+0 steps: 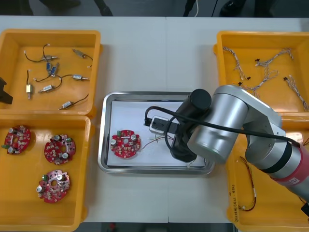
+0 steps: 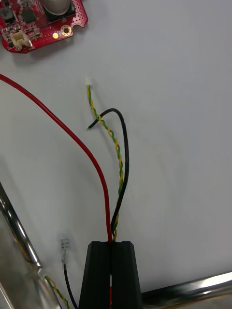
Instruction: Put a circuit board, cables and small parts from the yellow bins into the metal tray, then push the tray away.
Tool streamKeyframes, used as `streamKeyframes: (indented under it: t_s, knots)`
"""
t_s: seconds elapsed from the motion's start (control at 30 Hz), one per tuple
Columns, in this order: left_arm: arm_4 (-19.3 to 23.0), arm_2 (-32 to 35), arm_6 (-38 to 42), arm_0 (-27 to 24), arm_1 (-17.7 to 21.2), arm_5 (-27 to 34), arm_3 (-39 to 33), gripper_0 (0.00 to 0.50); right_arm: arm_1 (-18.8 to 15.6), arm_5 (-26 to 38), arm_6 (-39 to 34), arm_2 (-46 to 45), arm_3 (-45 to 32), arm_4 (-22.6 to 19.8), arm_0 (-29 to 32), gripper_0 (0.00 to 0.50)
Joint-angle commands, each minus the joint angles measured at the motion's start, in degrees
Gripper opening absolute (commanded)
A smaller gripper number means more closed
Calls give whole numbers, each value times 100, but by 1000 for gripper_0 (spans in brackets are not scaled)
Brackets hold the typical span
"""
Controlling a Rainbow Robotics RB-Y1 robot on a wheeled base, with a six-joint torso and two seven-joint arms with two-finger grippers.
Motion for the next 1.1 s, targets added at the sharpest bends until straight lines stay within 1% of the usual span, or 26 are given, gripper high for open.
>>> streamKeyframes:
  t_s: [0.03,0.3,0.4,0.57,0.6,0.63,0.67,0.7,0.73,1.1]
  knots:
    - [-98,35,-53,30,225,-251,-14,500,91,-209,327,206,-60,188,233,0]
    - [-159,-299,52,21,225,-594,-14,500,82,-227,362,285,-60,328,321,0]
    - [-159,-527,149,-31,198,-735,-14,500,64,-359,327,382,-60,531,417,0]
    - [-212,-800,386,-128,146,-858,-14,500,64,-368,309,382,-60,575,426,0]
    - [-238,-870,474,-154,119,-902,-23,500,64,-359,283,382,-60,575,426,47]
    - [-265,-949,553,-181,93,-963,-23,500,64,-341,274,390,-60,592,426,186]
    - [-265,-949,553,-181,93,-963,-23,500,64,-341,274,390,-60,592,426,186]
    - [-318,-1081,668,-233,58,-1034,-23,500,73,-341,265,382,-60,610,426,470]
    - [-379,-1151,747,-251,23,-1078,-23,500,73,-341,248,382,-60,610,426,500]
    - [-625,-1529,923,-339,-179,-1482,-14,500,73,-280,204,294,-78,715,409,500]
